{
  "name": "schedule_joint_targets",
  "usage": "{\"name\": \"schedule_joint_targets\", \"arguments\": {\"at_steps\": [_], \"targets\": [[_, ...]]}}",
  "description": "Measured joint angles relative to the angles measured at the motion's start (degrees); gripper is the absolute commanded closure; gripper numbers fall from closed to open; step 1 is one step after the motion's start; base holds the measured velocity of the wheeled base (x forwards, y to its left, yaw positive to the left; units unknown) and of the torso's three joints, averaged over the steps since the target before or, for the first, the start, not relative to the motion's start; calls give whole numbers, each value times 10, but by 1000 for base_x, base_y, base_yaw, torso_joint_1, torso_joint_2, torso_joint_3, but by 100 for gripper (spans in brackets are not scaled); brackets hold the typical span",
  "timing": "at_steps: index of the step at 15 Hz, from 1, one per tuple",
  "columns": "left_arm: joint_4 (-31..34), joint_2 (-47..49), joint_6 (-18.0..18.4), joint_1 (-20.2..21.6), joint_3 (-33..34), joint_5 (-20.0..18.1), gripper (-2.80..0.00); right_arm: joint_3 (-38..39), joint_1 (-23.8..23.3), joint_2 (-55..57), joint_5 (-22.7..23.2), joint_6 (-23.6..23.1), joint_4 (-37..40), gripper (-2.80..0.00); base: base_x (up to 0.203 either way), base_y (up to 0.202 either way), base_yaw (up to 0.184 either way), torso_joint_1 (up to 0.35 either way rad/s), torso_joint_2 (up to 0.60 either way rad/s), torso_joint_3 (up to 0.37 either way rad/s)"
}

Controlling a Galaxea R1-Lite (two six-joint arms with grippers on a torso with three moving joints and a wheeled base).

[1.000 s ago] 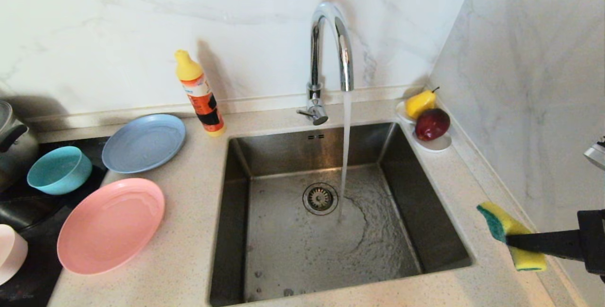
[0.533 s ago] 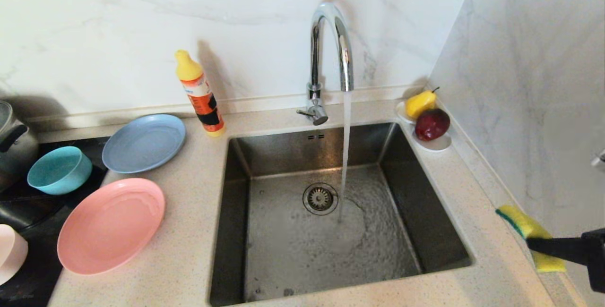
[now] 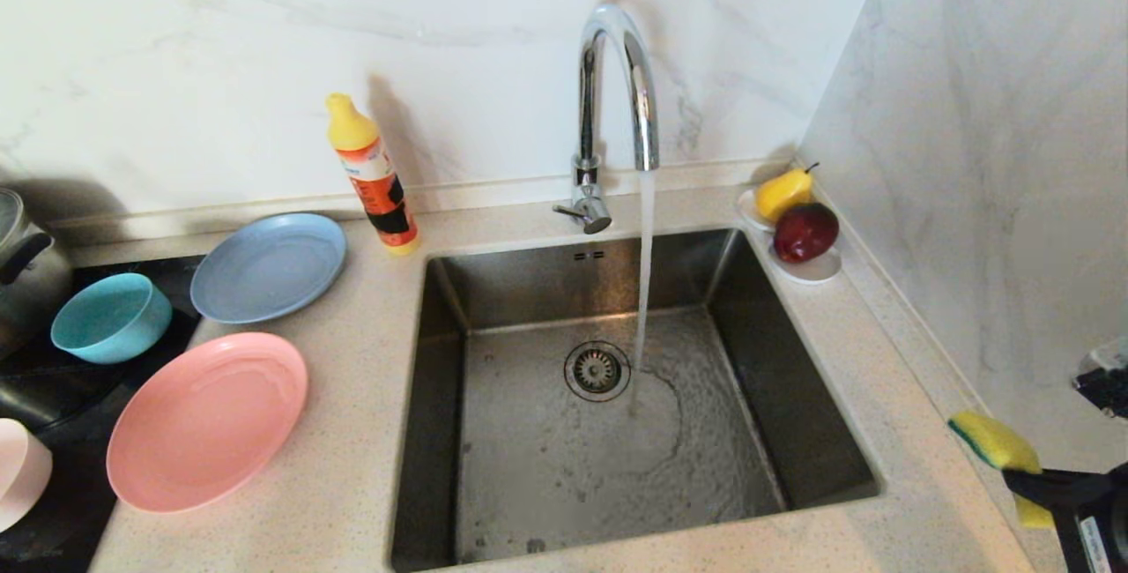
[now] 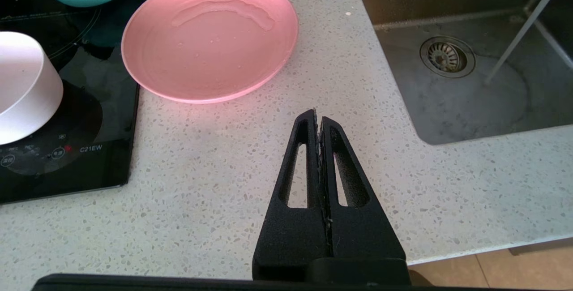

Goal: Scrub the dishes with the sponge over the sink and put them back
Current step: Put down the sponge

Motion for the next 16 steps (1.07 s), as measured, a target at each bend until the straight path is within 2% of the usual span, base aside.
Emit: {"name": "schedule_joint_targets", "arguments": {"at_steps": [2,8,11,14,16], "targets": [[0,0,0,0,0,0,0,40,11,16,-33,-1,-56,0,0,0,0,0,0,0],[0,0,0,0,0,0,0,122,2,118,-46,10,-220,0,0,0,0,0,0,0],[0,0,0,0,0,0,0,134,-11,159,-45,23,-232,0,0,0,0,0,0,0],[0,0,0,0,0,0,0,137,-16,195,-42,58,-236,0,0,0,0,0,0,0],[0,1,0,0,0,0,0,138,-16,213,-42,61,-249,0,0,0,0,0,0,0]]}}
